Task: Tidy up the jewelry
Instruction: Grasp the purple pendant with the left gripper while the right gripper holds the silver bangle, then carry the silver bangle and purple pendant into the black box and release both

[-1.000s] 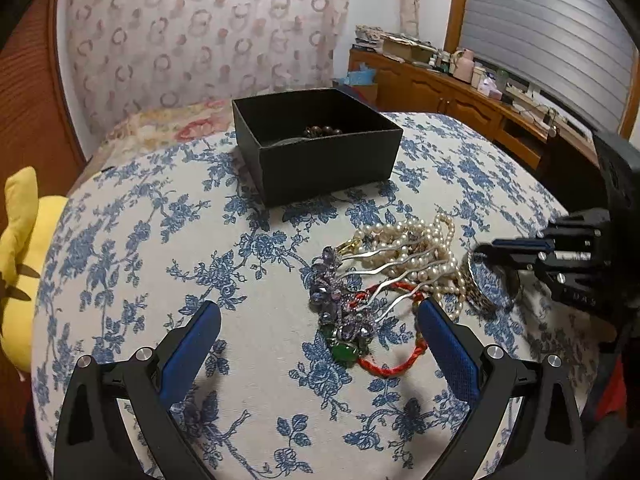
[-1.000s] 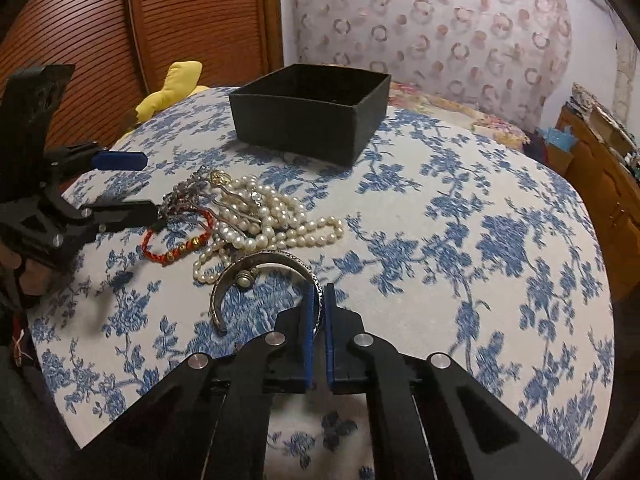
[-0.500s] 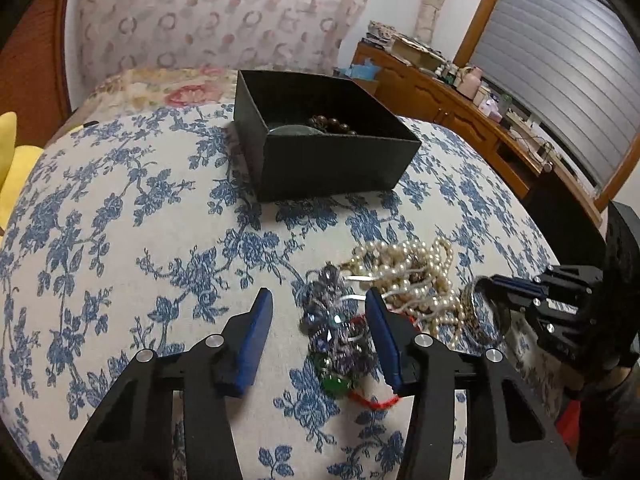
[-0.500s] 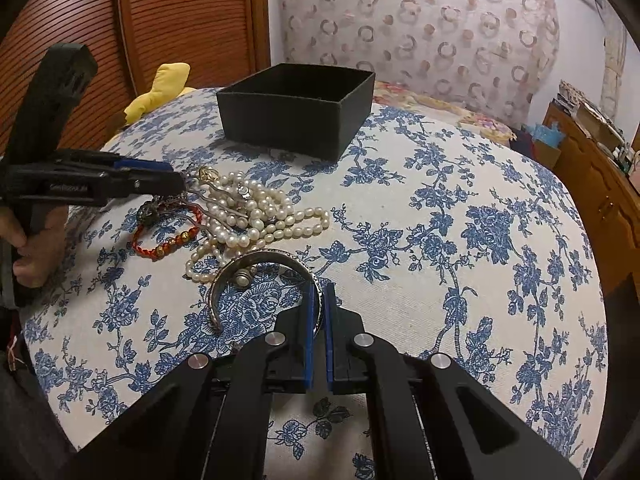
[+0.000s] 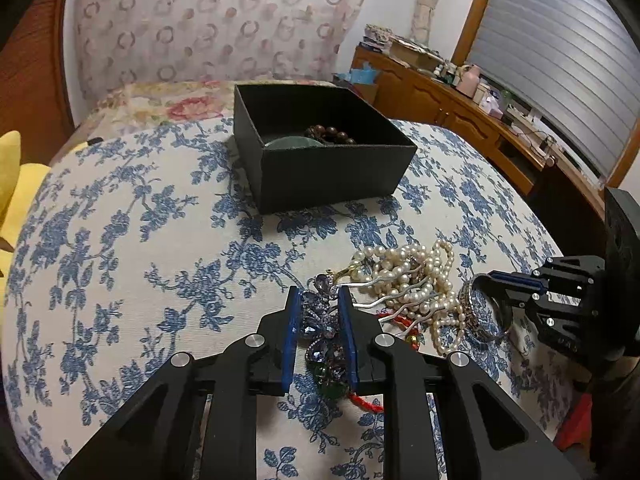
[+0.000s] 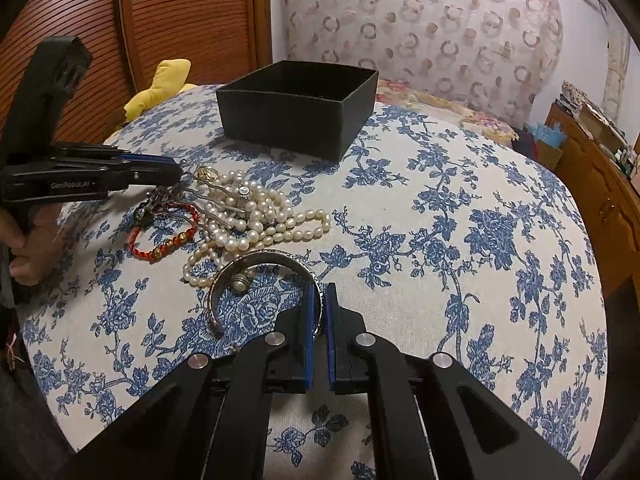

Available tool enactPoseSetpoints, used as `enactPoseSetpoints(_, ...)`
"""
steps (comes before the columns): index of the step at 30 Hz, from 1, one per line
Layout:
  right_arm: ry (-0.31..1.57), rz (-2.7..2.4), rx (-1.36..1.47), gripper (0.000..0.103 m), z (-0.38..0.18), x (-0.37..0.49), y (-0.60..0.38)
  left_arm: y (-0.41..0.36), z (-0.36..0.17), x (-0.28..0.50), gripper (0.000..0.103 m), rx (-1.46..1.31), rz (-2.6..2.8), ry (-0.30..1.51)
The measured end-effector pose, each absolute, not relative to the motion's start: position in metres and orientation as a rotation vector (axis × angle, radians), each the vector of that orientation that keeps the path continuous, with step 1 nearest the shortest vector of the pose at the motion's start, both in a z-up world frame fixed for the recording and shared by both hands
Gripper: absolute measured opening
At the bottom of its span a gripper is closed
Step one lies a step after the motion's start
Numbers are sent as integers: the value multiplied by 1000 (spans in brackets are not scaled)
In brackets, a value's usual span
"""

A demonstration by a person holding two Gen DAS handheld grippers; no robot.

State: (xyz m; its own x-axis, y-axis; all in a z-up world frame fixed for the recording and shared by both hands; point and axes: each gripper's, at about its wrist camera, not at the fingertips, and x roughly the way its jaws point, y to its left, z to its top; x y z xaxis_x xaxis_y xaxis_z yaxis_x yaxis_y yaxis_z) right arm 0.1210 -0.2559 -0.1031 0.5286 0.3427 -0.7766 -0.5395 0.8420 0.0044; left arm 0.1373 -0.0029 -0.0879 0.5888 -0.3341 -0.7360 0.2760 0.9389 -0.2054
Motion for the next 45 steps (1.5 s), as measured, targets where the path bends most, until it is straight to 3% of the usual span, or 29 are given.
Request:
enactPoseSetpoints(10,886,551,-252,11,-102,138,-252,5,-77,131,17,-70,-329,822)
enactPoseSetpoints(14,871,565,-272,5,-102,136,-250,5,-69,129,17,-67,-322,791)
enactPoseSetpoints(23,747,471,-266,5,-86,129,-255,9,-54,127,17,-70,-310,744)
enactPoseSetpoints(45,644,482,-237,5,-34,180,-243,9,-12,154,17,-79,-300,669)
